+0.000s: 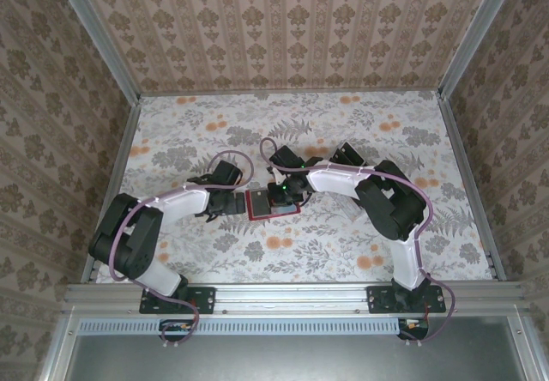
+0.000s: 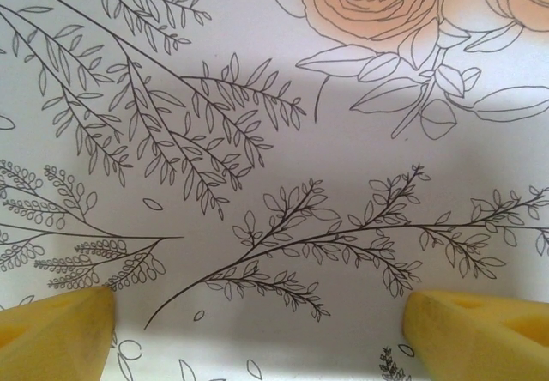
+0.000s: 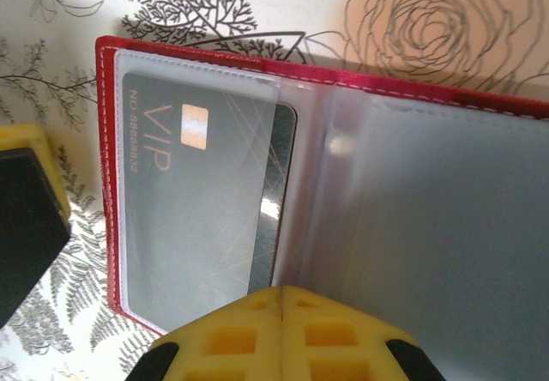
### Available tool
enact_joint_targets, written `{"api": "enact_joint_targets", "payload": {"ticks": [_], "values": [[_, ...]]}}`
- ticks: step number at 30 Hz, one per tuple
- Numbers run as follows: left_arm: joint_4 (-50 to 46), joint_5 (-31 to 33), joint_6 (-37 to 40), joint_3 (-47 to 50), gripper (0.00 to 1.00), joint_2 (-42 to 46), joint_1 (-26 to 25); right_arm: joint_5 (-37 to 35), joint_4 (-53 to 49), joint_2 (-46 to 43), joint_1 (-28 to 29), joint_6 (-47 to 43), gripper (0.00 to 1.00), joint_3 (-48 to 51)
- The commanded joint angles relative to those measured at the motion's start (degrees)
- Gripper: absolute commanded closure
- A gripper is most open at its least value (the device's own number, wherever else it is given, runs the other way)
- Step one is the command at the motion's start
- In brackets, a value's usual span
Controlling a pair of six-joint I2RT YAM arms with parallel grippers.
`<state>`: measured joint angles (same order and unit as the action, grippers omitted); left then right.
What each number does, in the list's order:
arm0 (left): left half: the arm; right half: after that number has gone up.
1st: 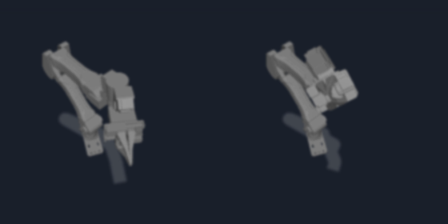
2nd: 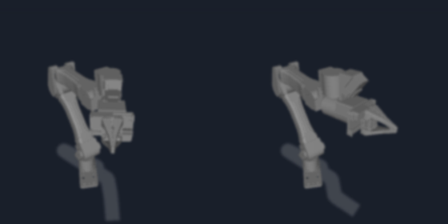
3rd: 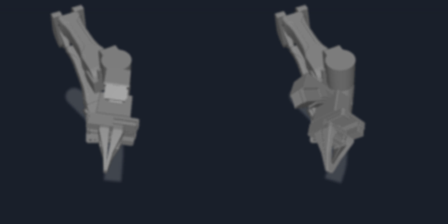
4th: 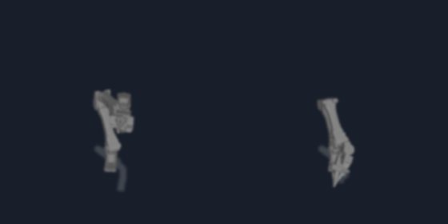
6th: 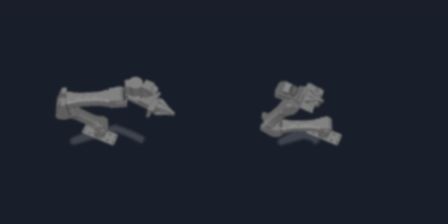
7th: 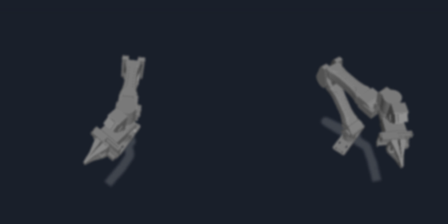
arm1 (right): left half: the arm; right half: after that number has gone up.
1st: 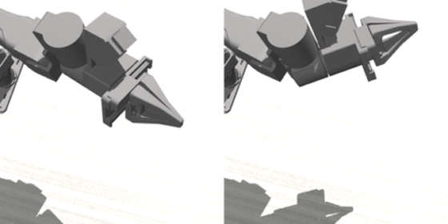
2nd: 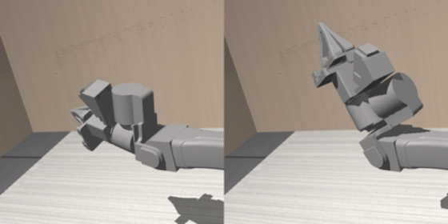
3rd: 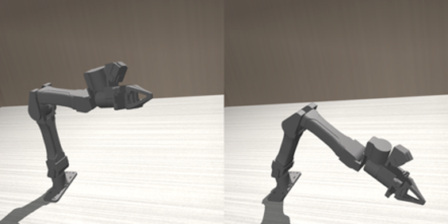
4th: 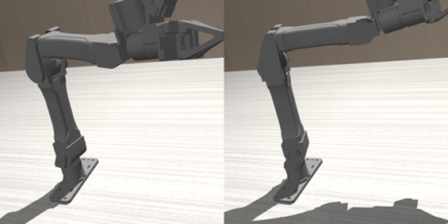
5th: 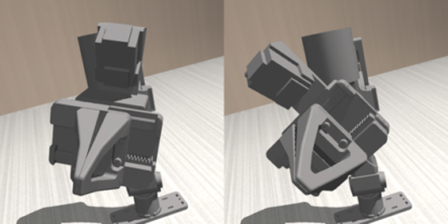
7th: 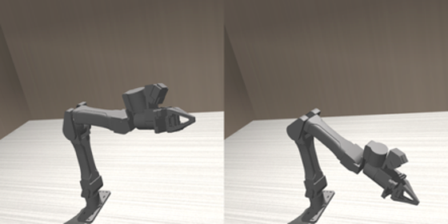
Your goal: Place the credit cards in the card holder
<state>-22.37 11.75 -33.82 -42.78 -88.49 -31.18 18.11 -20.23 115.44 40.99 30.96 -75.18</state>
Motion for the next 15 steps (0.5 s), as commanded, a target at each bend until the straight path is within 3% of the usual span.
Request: {"api": "enact_joint_targets", "payload": {"ticks": [1, 15], "values": [[7.94, -7.66, 0.08, -0.33, 0.00, -3.40, -1.56, 4.06, 3.12, 1.28, 0.05, 2.72, 1.00, 1.24], [8.83, -7.76, -0.19, 0.43, 0.00, -4.32, -2.13, 7.37, 5.95, 2.98, 0.84, 5.51, 1.00, 0.61]]}}
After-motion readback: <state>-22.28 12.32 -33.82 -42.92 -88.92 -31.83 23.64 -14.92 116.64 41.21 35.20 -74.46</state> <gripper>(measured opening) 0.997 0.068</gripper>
